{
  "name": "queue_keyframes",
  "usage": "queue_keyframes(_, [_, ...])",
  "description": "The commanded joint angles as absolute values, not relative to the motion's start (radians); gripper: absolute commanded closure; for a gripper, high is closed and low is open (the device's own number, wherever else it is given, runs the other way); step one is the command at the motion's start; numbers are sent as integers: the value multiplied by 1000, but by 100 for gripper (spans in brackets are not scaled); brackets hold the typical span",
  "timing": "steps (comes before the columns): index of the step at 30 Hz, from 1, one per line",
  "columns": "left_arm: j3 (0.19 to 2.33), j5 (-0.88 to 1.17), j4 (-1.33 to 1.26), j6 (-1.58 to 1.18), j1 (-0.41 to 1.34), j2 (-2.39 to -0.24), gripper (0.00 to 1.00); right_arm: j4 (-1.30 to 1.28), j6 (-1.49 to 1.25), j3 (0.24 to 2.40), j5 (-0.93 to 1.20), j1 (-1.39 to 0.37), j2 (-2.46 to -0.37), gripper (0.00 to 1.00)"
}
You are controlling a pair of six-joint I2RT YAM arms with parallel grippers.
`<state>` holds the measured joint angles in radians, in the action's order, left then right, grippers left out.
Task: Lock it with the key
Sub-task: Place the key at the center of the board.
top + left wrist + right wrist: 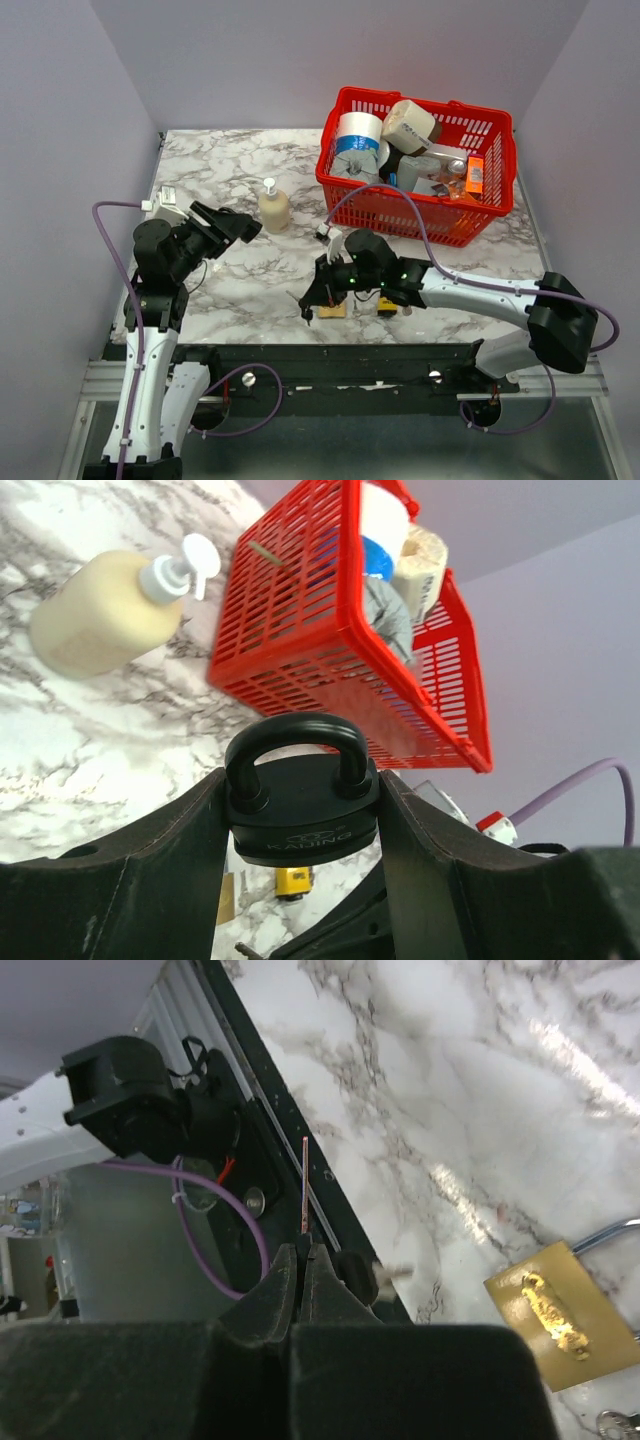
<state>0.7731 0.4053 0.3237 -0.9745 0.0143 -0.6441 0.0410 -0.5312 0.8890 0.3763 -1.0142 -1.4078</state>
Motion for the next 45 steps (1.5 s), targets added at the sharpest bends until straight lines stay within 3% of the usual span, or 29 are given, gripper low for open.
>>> queue_keyframes(1, [736,374,321,-962,8,-624,100,146,-640,821,443,-1051,-1453,99])
queue_keyframes(15, [706,347,423,-907,8,-568,100,189,-689,870,381,-1049,-1684,99])
queue_keyframes(35, [600,380,578,-854,8,-572,100,126,-732,968,215,-974,-1802,99])
queue_keyframes(43, [577,433,644,-804,8,-615,100,120,-759,974,201,-971,-1804,86])
queue_keyframes(44, [578,433,662,-792,8,-627,100,120,-764,976,206,-971,-1798,82])
queue_keyframes(45, [577,433,704,-782,8,-640,100,117,-762,979,209,-973,-1792,66])
